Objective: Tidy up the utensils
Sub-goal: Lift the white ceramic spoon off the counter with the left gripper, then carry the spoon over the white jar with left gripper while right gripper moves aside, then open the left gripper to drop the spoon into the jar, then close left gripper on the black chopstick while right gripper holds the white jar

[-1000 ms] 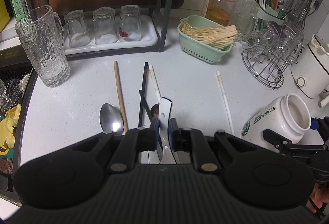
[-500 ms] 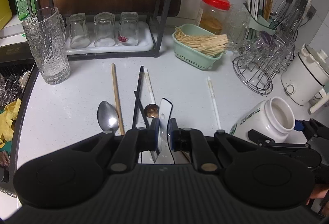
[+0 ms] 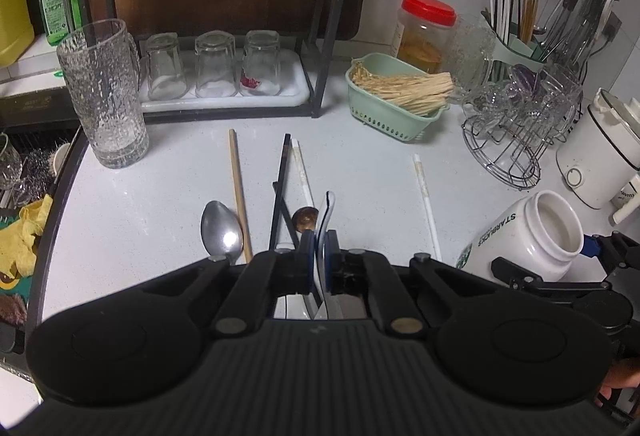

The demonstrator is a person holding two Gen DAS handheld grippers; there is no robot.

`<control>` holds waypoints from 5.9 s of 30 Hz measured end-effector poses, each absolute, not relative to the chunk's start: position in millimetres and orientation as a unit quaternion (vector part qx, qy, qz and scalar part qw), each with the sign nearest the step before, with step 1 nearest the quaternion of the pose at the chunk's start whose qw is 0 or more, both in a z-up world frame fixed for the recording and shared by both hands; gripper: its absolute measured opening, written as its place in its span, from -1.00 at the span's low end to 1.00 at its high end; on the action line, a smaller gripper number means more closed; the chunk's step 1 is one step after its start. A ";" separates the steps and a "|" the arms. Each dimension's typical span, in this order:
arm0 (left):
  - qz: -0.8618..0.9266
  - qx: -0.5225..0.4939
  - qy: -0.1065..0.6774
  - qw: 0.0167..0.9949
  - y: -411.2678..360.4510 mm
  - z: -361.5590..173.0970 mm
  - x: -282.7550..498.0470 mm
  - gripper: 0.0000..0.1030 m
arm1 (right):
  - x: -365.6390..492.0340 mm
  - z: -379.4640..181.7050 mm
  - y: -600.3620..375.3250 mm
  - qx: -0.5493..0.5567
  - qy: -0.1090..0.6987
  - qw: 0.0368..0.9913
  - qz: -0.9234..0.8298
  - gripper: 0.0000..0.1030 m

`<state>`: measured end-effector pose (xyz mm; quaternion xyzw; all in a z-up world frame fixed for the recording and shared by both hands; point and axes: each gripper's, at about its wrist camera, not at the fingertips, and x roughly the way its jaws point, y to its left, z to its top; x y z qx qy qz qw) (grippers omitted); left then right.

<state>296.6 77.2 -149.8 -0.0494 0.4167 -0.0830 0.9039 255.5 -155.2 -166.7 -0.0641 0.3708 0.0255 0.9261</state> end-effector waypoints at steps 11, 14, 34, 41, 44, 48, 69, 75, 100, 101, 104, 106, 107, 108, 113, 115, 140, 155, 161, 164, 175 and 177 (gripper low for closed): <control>-0.119 -0.058 0.391 0.911 58.5 -100.1 297.5 -0.91 | 256.0 -167.5 -155.4 -0.063 0.371 0.926 0.028 0.78; -0.141 -0.066 0.377 0.913 46.2 -78.8 298.1 -0.91 | 255.7 -167.1 -156.2 -0.062 0.370 0.926 0.030 0.78; -0.231 -0.047 0.357 0.904 -83.0 -59.4 316.2 -0.91 | 219.2 -135.0 -240.2 0.003 0.321 0.940 0.111 1.00; -0.197 -0.035 0.376 0.904 -104.6 -83.2 315.0 -0.91 | 234.1 -147.5 -310.1 0.019 0.319 0.946 0.056 1.00; -0.188 -0.026 0.379 0.906 -108.1 -89.3 314.6 -0.91 | 252.1 -164.7 -322.6 0.023 0.321 0.945 0.056 1.00; -0.176 -0.017 0.385 0.906 -109.6 -96.0 315.1 -0.91 | 275.2 -186.2 -328.0 0.021 0.326 0.943 0.060 1.00; -0.177 -0.032 0.399 0.899 -101.7 -106.9 317.6 -0.91 | 352.6 -243.2 -317.5 -0.008 0.348 0.936 0.047 1.00; -0.192 -0.034 0.405 0.893 -97.9 -114.9 322.4 -0.91 | 358.3 -244.8 -315.6 -0.005 0.339 0.940 0.041 1.00; -0.267 -0.062 0.466 0.841 -87.7 -135.6 338.0 -0.89 | 358.2 -244.6 -315.5 -0.007 0.337 0.941 0.042 1.00; -0.269 -0.061 0.467 0.840 -88.6 -135.9 337.9 -0.89 | 358.2 -244.6 -315.5 -0.007 0.337 0.941 0.042 1.00; -0.271 -0.058 0.469 0.839 -90.6 -135.2 336.7 -0.89 | 358.2 -244.7 -315.5 -0.007 0.337 0.941 0.042 1.00; -0.269 -0.056 0.468 0.840 -90.8 -134.7 335.7 -0.89 | 358.2 -244.7 -315.4 -0.007 0.337 0.941 0.042 1.00; -0.268 -0.056 0.469 0.840 -90.7 -134.6 335.3 -0.88 | 358.1 -244.6 -315.7 -0.007 0.337 0.941 0.042 1.00; -0.268 -0.057 0.469 0.840 -90.4 -134.4 335.1 -0.88 | 358.2 -244.7 -315.4 -0.007 0.337 0.941 0.042 1.00; -0.265 -0.059 0.468 0.841 -90.6 -133.6 336.4 -0.88 | 358.1 -244.6 -315.7 -0.007 0.337 0.941 0.042 1.00; -0.264 -0.060 0.465 0.843 -90.5 -131.9 336.9 -0.88 | 358.2 -244.7 -315.5 -0.007 0.337 0.941 0.042 1.00; -0.101 -0.090 0.413 0.901 -31.5 -93.0 298.1 -0.26 | 358.3 -244.9 -315.7 -0.008 0.336 0.941 0.042 1.00; -0.037 -0.097 0.436 0.894 18.0 -106.9 281.2 -0.26 | 351.2 -237.1 -314.1 -0.005 0.365 0.930 0.037 1.00; -0.053 -0.099 0.449 0.886 49.7 -142.3 300.2 -0.26 | 302.4 -181.0 -308.6 -0.011 0.335 0.942 0.031 0.99; -0.074 -0.083 0.453 0.885 59.1 -159.5 314.8 -0.26 | 274.0 -142.7 -295.7 -0.015 0.325 0.944 0.049 0.99; -0.102 -0.041 0.444 0.889 76.9 -190.9 376.1 -0.26 | 185.0 -111.1 -225.0 0.040 0.328 0.943 0.049 0.58; -0.103 -0.029 0.442 0.891 78.3 -191.2 383.9 -0.26 | 180.7 -118.9 -205.7 0.036 0.320 0.946 0.042 0.57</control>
